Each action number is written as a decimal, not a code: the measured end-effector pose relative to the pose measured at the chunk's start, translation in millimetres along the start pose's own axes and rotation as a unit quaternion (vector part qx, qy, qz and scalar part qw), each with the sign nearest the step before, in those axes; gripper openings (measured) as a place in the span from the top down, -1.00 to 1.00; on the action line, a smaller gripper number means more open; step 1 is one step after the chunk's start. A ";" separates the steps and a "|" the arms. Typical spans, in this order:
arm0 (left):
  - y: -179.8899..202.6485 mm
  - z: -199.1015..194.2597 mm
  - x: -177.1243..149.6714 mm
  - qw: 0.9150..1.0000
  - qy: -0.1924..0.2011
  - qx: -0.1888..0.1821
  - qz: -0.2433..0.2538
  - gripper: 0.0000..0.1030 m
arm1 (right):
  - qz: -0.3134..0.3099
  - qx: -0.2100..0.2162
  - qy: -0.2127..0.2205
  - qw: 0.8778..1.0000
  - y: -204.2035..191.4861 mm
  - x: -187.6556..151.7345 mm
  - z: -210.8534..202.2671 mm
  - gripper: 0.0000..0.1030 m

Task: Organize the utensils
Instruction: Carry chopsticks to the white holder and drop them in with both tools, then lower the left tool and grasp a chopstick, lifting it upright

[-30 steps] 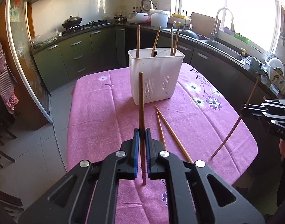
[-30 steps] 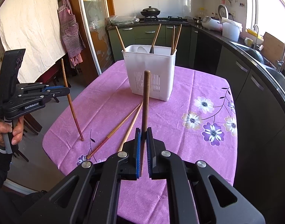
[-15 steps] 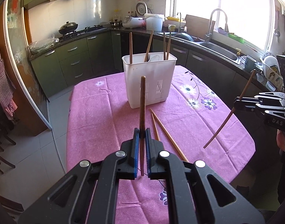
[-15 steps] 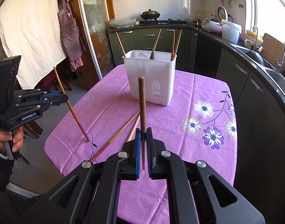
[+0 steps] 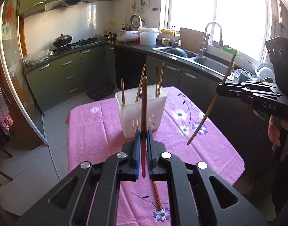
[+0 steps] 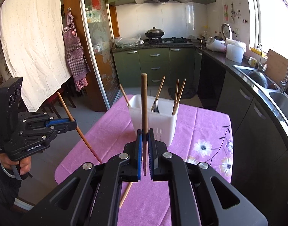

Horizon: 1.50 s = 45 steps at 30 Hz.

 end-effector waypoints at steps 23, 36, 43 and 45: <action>-34.7 129.4 110.3 0.997 0.036 0.057 -0.032 0.87 | 0.028 -0.027 0.014 0.999 57.9 98.9 134.1 0.87; -26.8 109.5 74.7 0.998 0.025 0.058 -0.018 0.59 | 0.028 -0.011 -0.010 1.000 49.8 62.2 131.7 0.86; -13.5 63.5 38.5 0.998 0.018 0.056 -0.008 0.51 | 0.016 -0.011 -0.004 1.000 37.2 20.6 73.7 0.74; -7.9 60.4 19.6 0.998 0.005 0.057 -0.004 0.51 | 0.017 -0.013 -0.017 1.000 35.7 -2.1 69.2 0.59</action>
Point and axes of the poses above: each gripper's, at about its wrist camera, not at the fingertips, and z roughly the way its jaws point, y to its right, x to its top, the point moved 5 cm from there along z, roughly the way its jaws point, and after that the axes turned 2 degrees about -x, right-handed, at the moved point
